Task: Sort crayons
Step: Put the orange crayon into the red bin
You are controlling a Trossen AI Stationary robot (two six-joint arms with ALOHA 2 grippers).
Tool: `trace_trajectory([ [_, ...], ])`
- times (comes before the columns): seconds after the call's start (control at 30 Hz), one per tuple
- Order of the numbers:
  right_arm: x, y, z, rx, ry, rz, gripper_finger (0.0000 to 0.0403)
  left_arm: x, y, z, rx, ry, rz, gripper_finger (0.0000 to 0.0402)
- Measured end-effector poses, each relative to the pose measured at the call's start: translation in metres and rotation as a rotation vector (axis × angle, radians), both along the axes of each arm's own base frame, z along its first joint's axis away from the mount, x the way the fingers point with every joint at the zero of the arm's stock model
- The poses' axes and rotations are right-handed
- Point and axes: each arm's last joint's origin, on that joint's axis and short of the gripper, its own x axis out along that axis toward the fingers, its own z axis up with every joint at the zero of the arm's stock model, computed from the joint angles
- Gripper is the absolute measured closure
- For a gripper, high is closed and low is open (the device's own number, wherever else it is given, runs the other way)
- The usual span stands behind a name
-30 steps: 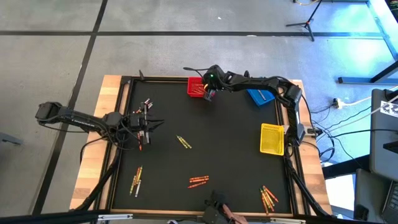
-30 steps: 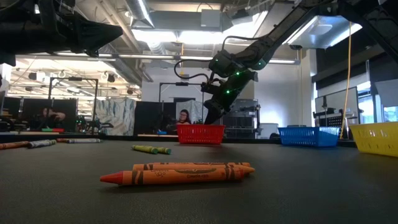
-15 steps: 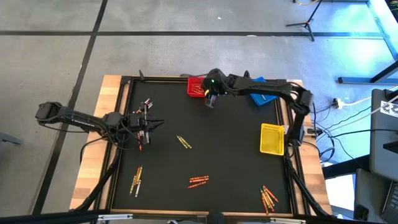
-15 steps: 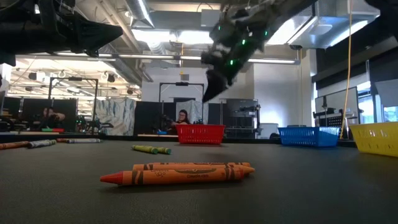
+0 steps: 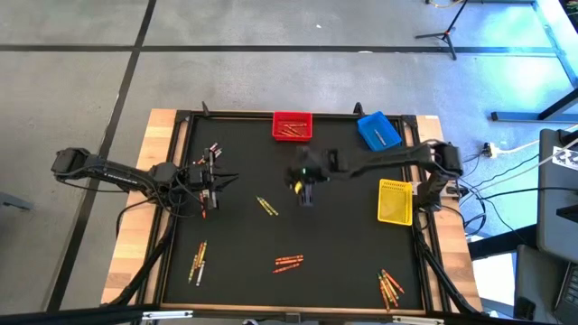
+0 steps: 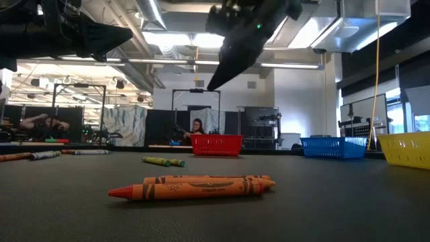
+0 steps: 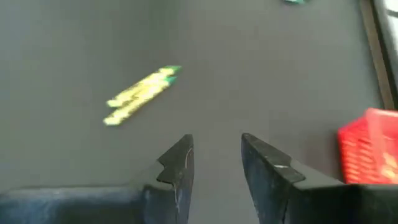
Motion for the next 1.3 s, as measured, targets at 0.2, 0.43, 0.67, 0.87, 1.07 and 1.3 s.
trace_trajectory([
  [0.2, -0.006, 0.051, -0.014, 0.047, 0.028, 0.076, 0.0271, 0.000, 0.000, 0.000, -0.001, 0.000, -0.003, 0.0376],
  [0.43, -0.019, 0.096, -0.039, 0.110, 0.013, 0.122, 0.0272, 0.000, 0.000, 0.000, -0.001, 0.000, -0.011, 0.0376],
  [0.67, -0.018, 0.131, -0.068, 0.116, 0.003, 0.203, 0.0272, 0.000, 0.000, 0.000, -0.018, 0.002, -0.016, 0.0376],
  [0.87, -0.012, 0.150, -0.090, 0.124, -0.022, 0.245, 0.0272, 0.001, -0.002, -0.003, -0.043, 0.018, -0.070, 0.0376],
  [1.07, -0.010, 0.160, -0.106, 0.149, -0.007, 0.259, 0.0272, 0.002, -0.002, -0.005, -0.095, 0.039, -0.091, 0.0376],
  [1.3, -0.008, 0.163, -0.107, 0.209, -0.034, 0.206, 0.0272, 0.003, -0.003, -0.009, -0.168, 0.065, -0.107, 0.0376],
])
